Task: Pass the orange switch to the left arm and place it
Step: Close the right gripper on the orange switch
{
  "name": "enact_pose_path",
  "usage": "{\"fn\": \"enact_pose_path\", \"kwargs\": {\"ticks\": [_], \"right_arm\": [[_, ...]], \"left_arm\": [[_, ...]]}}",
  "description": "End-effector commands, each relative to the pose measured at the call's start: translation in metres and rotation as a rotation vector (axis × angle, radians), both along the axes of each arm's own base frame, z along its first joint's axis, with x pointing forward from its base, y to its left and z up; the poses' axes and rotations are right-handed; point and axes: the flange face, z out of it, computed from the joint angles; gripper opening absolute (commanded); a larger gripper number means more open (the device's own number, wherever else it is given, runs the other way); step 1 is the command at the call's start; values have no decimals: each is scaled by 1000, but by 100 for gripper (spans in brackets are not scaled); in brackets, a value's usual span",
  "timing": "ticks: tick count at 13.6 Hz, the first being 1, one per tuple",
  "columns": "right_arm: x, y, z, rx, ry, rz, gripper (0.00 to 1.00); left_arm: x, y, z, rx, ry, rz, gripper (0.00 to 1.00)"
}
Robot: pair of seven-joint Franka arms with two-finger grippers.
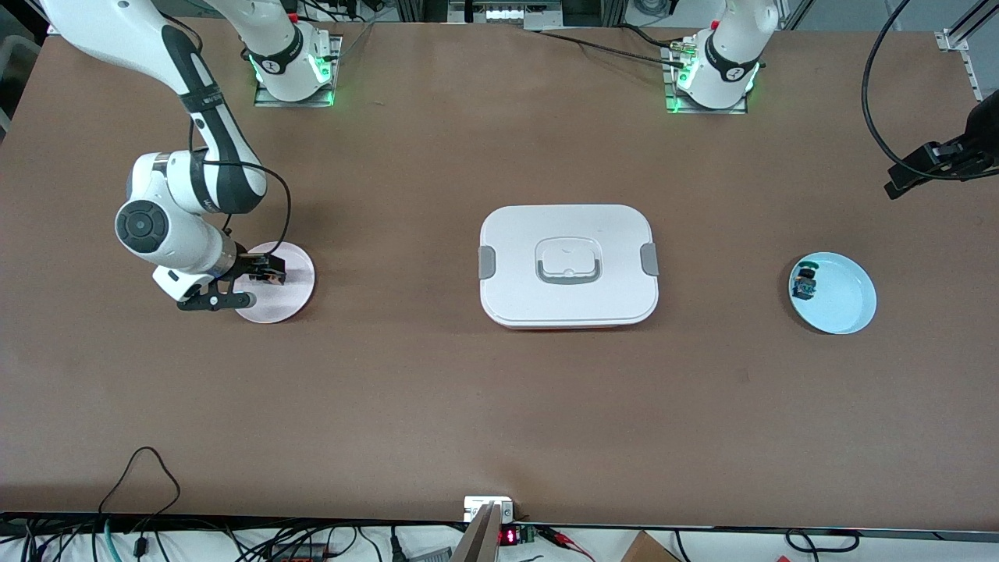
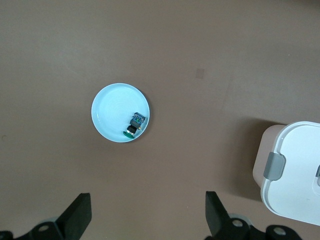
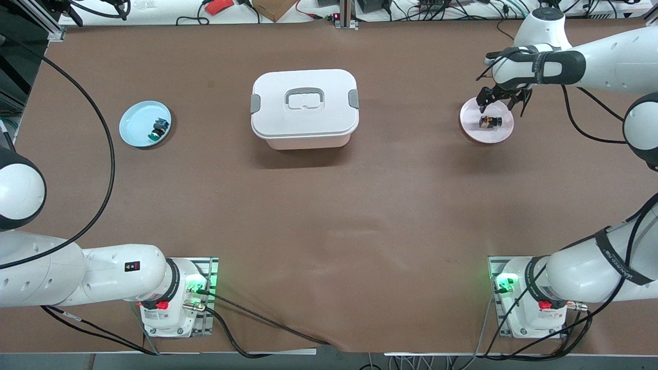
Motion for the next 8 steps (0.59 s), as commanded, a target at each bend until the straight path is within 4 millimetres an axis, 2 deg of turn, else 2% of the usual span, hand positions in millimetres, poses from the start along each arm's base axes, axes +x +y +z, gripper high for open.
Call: {"fn": "enact_pose_path", "kwargs": {"ticks": [1,8], "right_arm": [[-5,-1,-5,-2,-17,-8,100],[-13,-2,-21,-13,-14,10,100]], "left_arm": [[1,3,1,11,10,7,100],[6,9,-1,-61,2,17,100]]}}
